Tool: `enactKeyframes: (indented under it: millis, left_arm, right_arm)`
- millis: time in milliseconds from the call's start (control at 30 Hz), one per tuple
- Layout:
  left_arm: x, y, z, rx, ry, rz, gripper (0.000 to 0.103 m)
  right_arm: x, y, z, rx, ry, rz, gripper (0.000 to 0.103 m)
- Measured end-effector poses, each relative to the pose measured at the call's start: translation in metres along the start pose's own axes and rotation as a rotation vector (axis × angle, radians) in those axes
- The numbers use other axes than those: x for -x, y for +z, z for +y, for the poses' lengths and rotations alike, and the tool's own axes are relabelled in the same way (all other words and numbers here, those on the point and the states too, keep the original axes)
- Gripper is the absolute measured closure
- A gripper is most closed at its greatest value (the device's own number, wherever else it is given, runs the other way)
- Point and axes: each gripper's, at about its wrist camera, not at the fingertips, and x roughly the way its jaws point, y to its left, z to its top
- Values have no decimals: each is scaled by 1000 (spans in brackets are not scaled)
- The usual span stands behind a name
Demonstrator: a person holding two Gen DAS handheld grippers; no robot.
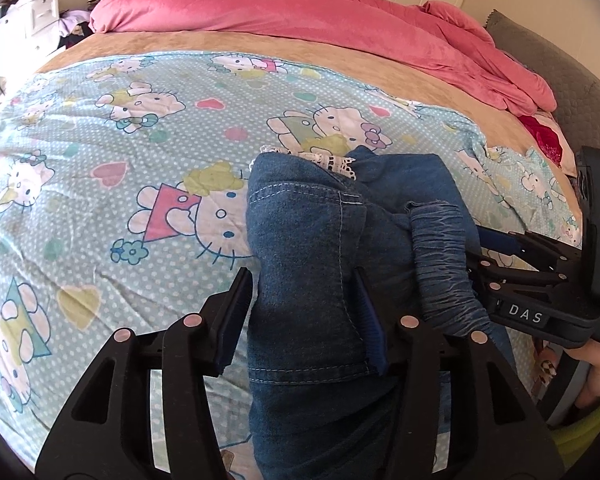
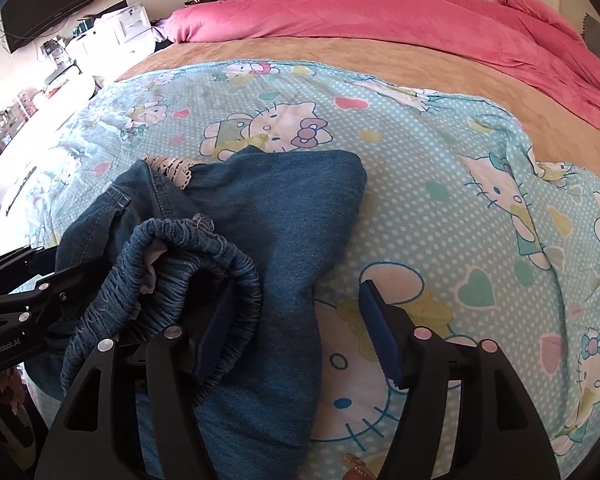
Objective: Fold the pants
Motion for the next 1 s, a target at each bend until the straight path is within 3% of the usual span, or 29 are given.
enactKeyframes:
  millis: [133,267,300,333,533,833,1000]
  left_arm:
    - [6,0,0,-3,1,-10,55]
    - [12,1,-1,1,-1,-21,50]
    - [14,1,-2,-1,-1,-25,49]
    - [16,1,-2,-5,1,-29,47]
    - [30,3,-5,-10,10,-54,34]
    - [55,5,-5,-7,33,-106,9]
    - [71,4,-9,-19,44,-135,9]
  right_arm:
    - [11,1,-2,-21,18,-34,32]
    - [22,3,-2,-24,24,-57,32]
    - [25,4,-2,-24,24,-62,29]
    - [29,4,-2,-27,20,-70,18]
    - [48,6,-3,-40,11,-118,9]
    - [74,6,2,-30,1,-183,5]
    - [91,2,5,-30,8,-216,5]
